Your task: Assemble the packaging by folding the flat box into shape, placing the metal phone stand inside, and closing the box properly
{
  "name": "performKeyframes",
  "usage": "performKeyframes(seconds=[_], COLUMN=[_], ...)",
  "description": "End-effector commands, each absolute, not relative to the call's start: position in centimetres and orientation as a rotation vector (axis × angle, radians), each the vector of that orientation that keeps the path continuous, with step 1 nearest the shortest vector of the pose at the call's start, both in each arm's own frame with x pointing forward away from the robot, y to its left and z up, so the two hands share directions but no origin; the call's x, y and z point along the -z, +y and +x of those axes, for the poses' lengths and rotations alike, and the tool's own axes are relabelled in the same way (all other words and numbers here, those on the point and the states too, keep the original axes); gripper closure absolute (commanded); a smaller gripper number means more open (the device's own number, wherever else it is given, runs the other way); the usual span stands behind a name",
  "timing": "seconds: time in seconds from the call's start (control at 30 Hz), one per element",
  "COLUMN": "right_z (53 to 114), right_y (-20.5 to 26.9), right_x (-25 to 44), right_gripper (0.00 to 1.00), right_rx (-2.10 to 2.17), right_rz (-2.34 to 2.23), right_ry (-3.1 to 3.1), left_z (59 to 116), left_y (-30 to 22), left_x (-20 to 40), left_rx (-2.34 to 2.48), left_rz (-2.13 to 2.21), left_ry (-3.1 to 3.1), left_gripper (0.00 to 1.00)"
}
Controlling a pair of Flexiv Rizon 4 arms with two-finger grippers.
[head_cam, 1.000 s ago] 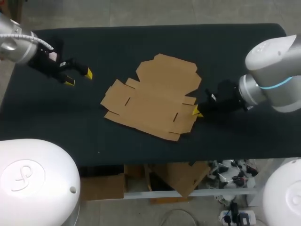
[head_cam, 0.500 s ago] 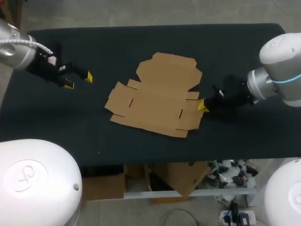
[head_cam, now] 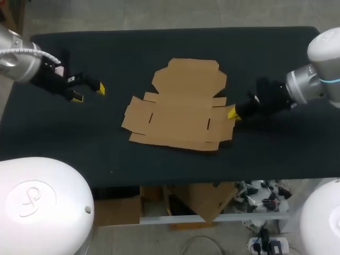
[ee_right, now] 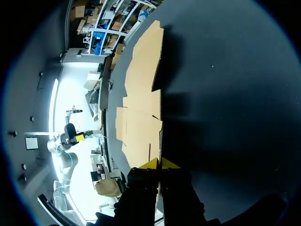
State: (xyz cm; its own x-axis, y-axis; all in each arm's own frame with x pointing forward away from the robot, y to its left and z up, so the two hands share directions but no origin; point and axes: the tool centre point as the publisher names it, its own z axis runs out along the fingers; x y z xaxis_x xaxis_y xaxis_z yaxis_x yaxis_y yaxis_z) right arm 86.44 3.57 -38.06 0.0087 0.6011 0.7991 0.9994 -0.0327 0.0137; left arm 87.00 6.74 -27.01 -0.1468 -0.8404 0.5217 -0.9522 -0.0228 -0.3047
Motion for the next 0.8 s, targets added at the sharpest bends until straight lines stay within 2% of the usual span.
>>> performKeyframes(seconds=[0.03,0.37,0.4,0.43,0.8], right_z=[87.3,87.8,87.7,87.7,84.8], right_y=[3.2,3.5,3.4,3.4,2.3], right_x=[38.2,38.3,38.3,38.2,36.3], right_gripper=[1.00,1.00,0.40,0.00,0.00], right_rx=[0.864,0.773,0.764,0.756,0.732], right_rz=[-1.600,-1.588,-1.605,-1.618,-1.877], right_ry=[-1.646,-1.712,-1.708,-1.709,-1.697], left_z=[87.0,87.0,87.0,87.0,87.3], left_y=[6.5,6.3,6.3,6.2,6.1], left_x=[27.0,27.1,27.1,27.1,27.6], left_rx=[-0.895,-0.884,-0.884,-0.884,-0.881], left_rz=[1.932,1.944,1.943,1.942,1.922], left_ry=[-2.058,-2.052,-2.051,-2.051,-2.047], left_gripper=[0.00,0.00,0.00,0.00,0.00])
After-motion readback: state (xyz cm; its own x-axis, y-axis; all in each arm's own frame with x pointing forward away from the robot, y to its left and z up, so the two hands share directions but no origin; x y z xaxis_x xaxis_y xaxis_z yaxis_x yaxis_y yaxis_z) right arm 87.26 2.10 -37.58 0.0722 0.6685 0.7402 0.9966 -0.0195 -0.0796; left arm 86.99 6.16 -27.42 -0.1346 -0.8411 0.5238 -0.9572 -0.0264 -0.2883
